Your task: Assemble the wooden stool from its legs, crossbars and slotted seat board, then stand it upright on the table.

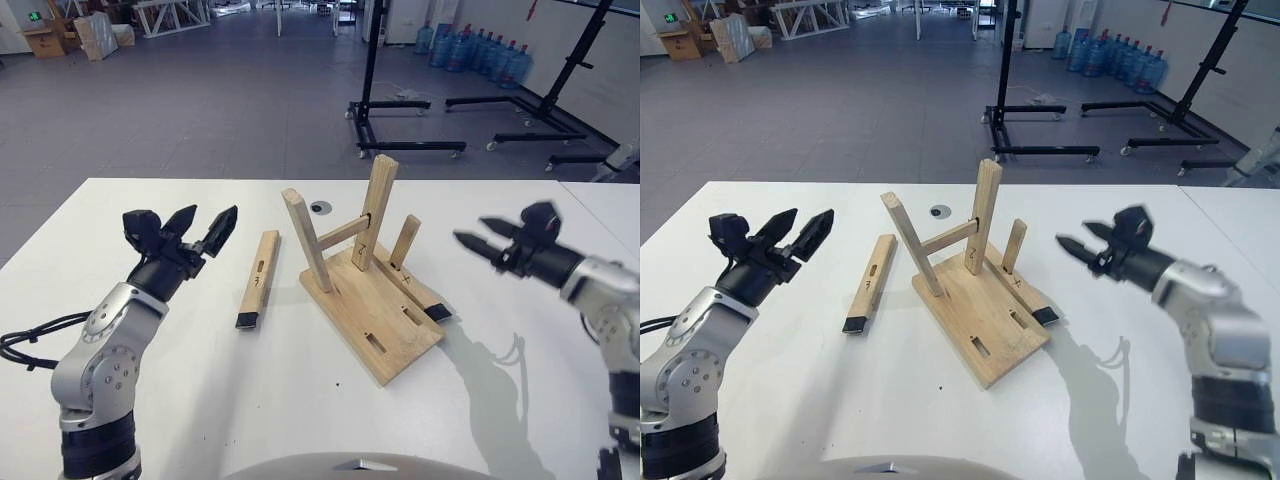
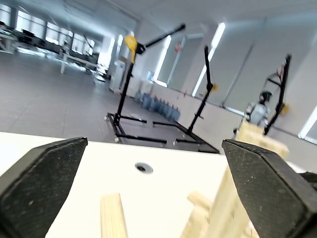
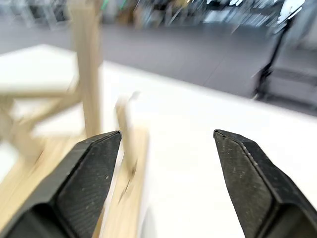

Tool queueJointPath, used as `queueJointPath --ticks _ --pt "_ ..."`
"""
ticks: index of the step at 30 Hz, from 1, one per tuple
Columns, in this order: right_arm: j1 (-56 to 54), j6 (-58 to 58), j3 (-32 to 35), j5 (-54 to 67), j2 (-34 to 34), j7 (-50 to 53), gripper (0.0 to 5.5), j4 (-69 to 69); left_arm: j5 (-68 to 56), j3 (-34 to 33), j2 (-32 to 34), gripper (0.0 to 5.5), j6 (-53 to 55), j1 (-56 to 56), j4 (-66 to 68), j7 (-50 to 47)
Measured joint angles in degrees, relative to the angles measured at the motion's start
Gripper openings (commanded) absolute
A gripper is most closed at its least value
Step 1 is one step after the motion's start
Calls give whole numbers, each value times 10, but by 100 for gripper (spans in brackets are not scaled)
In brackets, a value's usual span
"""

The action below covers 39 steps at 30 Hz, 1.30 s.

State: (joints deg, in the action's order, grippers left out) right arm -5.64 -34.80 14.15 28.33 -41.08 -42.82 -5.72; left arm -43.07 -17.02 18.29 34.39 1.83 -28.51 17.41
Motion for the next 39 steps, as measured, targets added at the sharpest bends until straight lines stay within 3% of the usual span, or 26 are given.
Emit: queueJointPath --ticks 5,12,22,29,39 --pt "-15 18 -89 -60 51 25 341 40 21 33 -4 497 -2 18 8 -17" --pt "-63 31 -151 -134 84 70 341 99 32 52 -8 497 -5 17 7 -18" --pt "-69 42 -185 -178 82 57 341 128 40 57 -16 497 -11 16 8 -20" --pt "-74 37 -192 -194 80 51 216 146 52 62 -25 497 -11 16 8 -22" --pt "-78 24 -160 -176 97 54 212 163 47 55 -27 497 -12 17 19 -16"
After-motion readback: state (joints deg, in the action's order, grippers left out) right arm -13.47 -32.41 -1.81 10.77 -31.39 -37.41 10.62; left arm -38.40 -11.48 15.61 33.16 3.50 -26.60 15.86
